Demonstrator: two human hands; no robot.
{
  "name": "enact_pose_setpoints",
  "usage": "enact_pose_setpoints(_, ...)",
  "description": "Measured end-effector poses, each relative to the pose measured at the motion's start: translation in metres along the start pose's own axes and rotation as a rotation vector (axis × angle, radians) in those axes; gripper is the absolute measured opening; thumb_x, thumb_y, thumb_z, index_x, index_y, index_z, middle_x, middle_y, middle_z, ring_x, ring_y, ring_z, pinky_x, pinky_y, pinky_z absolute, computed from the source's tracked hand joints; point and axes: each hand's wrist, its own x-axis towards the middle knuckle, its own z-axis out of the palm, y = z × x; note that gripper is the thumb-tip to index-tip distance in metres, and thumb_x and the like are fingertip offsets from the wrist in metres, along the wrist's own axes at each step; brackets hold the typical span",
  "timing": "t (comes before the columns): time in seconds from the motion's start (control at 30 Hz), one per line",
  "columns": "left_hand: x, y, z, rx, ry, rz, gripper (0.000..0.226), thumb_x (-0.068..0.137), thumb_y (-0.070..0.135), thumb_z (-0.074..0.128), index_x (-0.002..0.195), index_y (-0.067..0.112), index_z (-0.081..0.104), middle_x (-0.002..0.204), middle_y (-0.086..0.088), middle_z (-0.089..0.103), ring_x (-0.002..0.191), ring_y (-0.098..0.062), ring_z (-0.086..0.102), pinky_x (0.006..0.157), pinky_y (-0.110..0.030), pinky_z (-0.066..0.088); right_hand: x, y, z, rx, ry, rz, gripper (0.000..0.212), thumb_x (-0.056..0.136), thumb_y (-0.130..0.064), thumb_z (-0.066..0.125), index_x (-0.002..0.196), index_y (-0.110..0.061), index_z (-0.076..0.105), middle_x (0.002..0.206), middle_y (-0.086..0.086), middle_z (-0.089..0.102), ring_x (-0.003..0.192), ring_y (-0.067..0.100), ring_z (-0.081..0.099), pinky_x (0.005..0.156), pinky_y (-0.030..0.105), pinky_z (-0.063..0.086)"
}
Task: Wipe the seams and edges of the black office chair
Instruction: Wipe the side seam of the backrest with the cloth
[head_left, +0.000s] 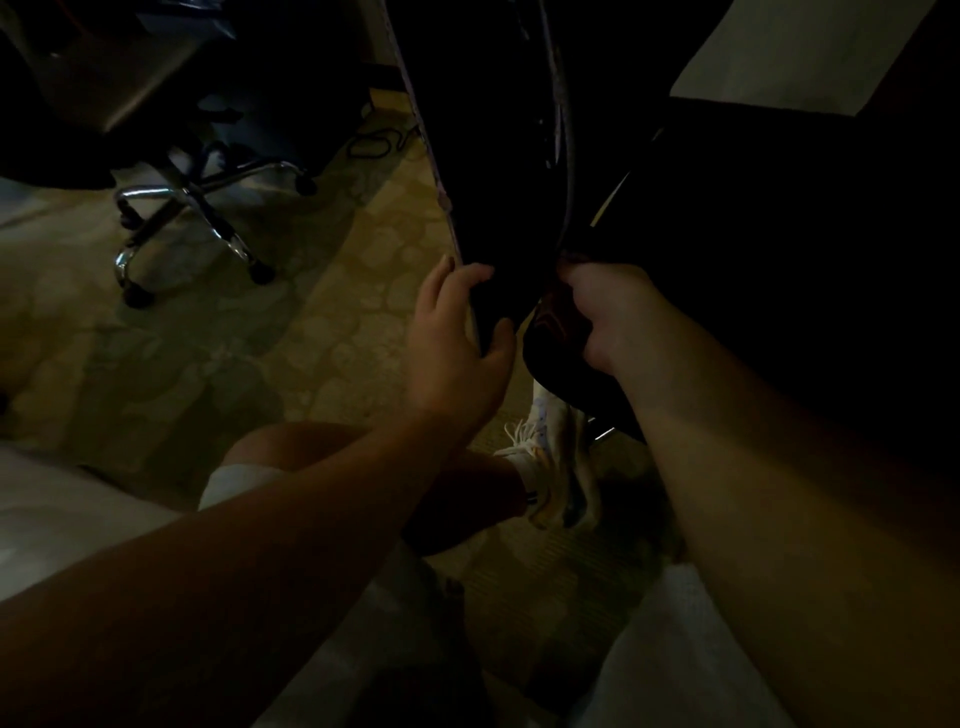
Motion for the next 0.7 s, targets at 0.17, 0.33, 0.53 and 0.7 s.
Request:
enact_pose_setpoints(0.17, 0.009, 0.001, -0.007, 0.087, -0.103, 0.092, 0.068, 0.091, 0.007, 0.066, 0.153, 0.021, 0.041, 0.161, -0.002, 0.032, 0.148, -0.016, 0.032, 0.107, -0.006, 0.028, 0.0, -0.001, -0.011, -0.078, -0.135, -0.001, 0.011, 0.096, -0.015, 0.059, 0.091, -0.013, 0.069, 0.075, 0.0, 0.071, 0.062, 0.012, 0.068, 0.051, 0.023, 0.051)
enact_pose_setpoints(0.33, 0.012, -0.009, -0.012, 0.119, -0.208, 0.1, 0.079, 0.091, 0.005, 0.068, 0.158, 0.027, 0.031, 0.165, 0.001, 0.022, 0.151, -0.015, 0.025, 0.108, -0.006, 0.027, 0.001, -0.002, -0.011, -0.04, -0.144, 0.006, 0.007, 0.093, -0.013, 0.063, 0.092, -0.013, 0.069, 0.075, 0.0, 0.073, 0.062, 0.012, 0.07, 0.054, 0.026, 0.052)
enact_pose_setpoints(0.53, 0.015, -0.01, -0.013, 0.188, -0.286, 0.083, 0.087, 0.092, 0.004, 0.067, 0.16, 0.034, 0.021, 0.167, 0.003, 0.017, 0.152, -0.016, 0.023, 0.11, -0.014, 0.029, 0.004, -0.004, -0.014, 0.02, -0.139, 0.021, 0.008, 0.092, -0.011, 0.064, 0.088, -0.014, 0.07, 0.077, 0.002, 0.072, 0.065, 0.014, 0.07, 0.059, 0.028, 0.054)
enact_pose_setpoints(0.7, 0.015, -0.003, -0.02, 0.308, -0.314, 0.021, 0.088, 0.096, 0.02, 0.065, 0.157, 0.049, 0.009, 0.158, 0.004, 0.033, 0.136, -0.017, 0.045, 0.099, -0.037, 0.052, 0.0, -0.002, -0.013, -0.021, -0.142, 0.036, 0.005, 0.092, -0.014, 0.064, 0.093, -0.013, 0.069, 0.082, 0.003, 0.071, 0.071, 0.015, 0.068, 0.059, 0.028, 0.052)
